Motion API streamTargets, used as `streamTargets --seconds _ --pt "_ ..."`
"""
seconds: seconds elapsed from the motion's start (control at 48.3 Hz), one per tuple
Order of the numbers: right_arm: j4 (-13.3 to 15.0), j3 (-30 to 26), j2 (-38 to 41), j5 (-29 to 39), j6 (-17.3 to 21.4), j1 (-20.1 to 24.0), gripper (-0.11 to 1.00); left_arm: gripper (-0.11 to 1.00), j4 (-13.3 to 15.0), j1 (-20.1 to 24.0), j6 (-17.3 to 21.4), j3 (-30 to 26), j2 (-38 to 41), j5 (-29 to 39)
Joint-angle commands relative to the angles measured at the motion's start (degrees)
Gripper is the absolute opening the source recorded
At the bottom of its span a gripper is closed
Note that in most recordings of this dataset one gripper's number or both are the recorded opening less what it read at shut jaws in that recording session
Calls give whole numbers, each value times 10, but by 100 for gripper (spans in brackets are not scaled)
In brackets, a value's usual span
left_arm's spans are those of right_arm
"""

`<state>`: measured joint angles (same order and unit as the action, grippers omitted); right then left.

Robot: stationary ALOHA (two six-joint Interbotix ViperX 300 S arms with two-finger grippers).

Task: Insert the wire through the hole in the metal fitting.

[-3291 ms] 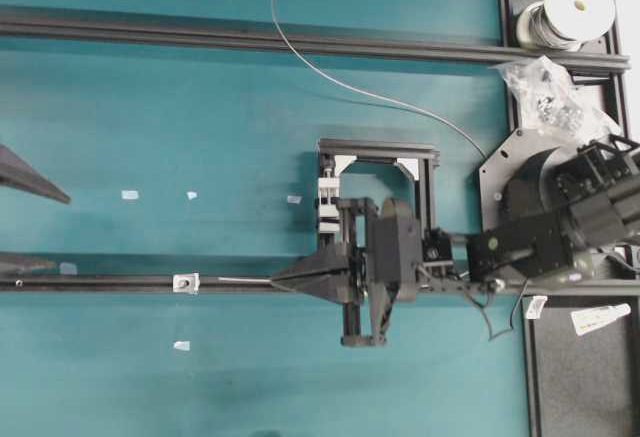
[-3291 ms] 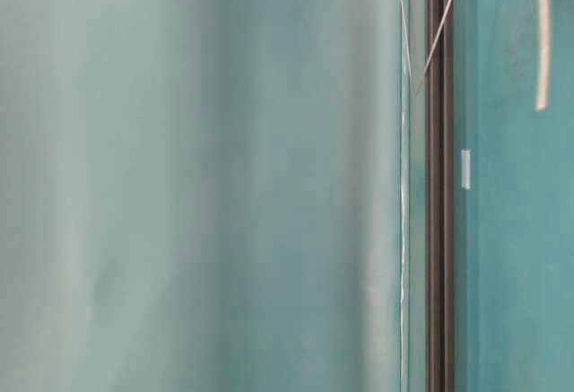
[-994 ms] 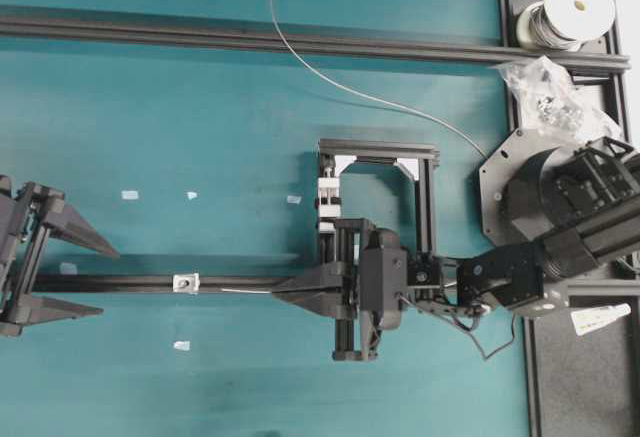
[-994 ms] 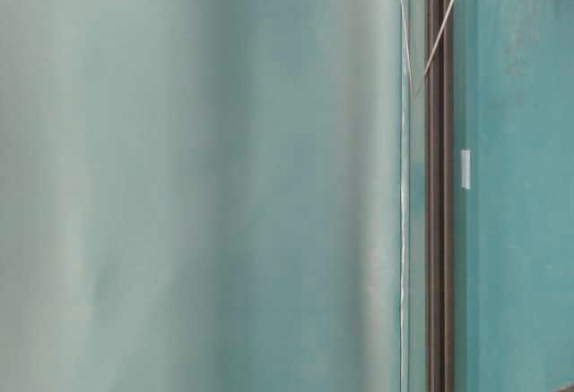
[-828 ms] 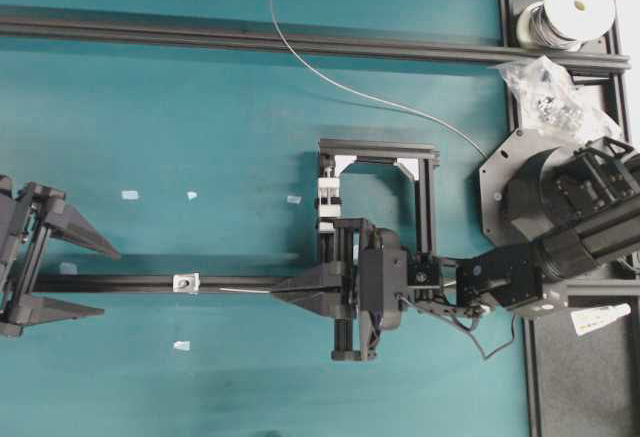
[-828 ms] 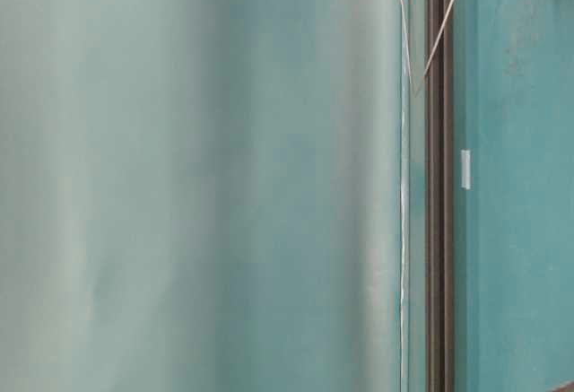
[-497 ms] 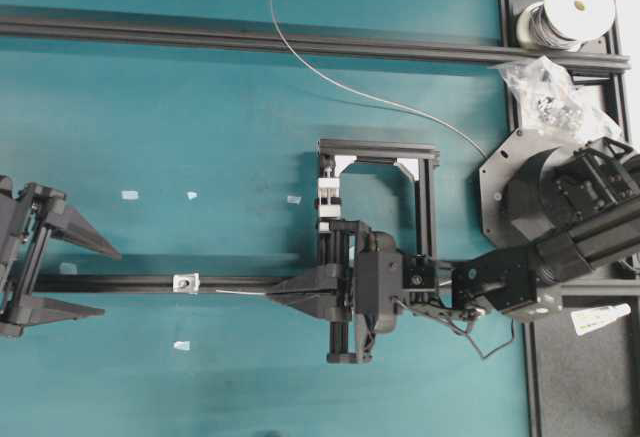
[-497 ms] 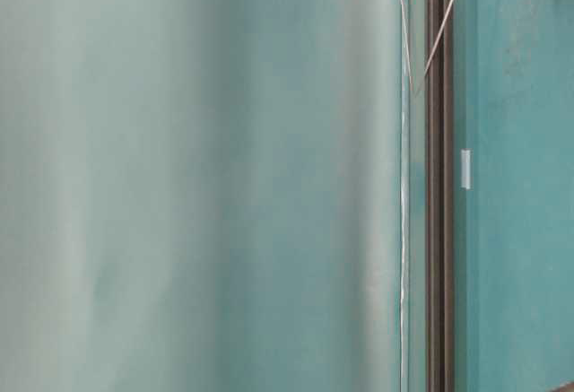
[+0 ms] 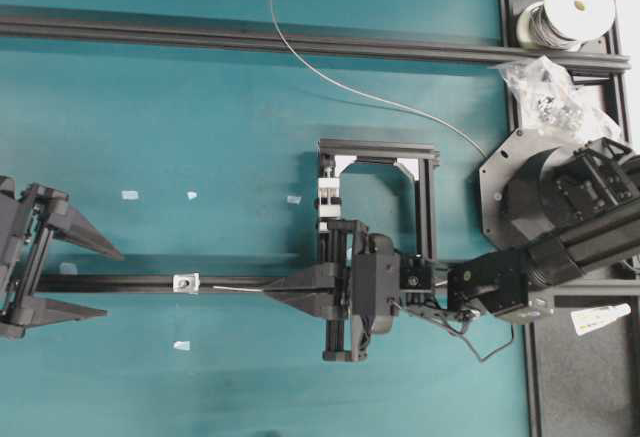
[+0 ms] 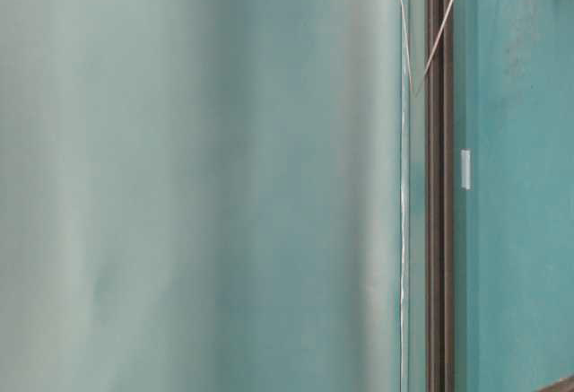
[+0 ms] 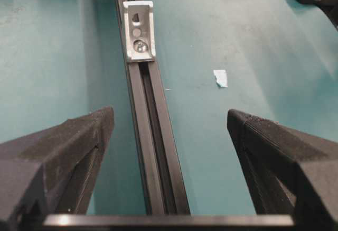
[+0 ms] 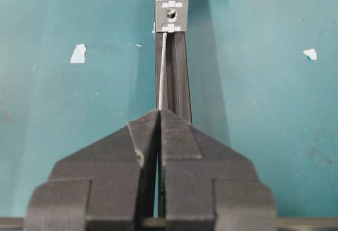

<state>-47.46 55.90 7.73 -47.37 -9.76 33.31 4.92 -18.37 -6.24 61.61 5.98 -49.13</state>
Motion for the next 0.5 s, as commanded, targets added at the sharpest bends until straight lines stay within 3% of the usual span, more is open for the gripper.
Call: streamTargets --seconds 0.0,0.476 --pt "-1 -4 -6 -6 1 4 -1 78 -2 -3 0 -7 -11 -3" --pt "-11 8 -1 -52 2 32 -1 78 -3 -3 0 -11 -11 -3"
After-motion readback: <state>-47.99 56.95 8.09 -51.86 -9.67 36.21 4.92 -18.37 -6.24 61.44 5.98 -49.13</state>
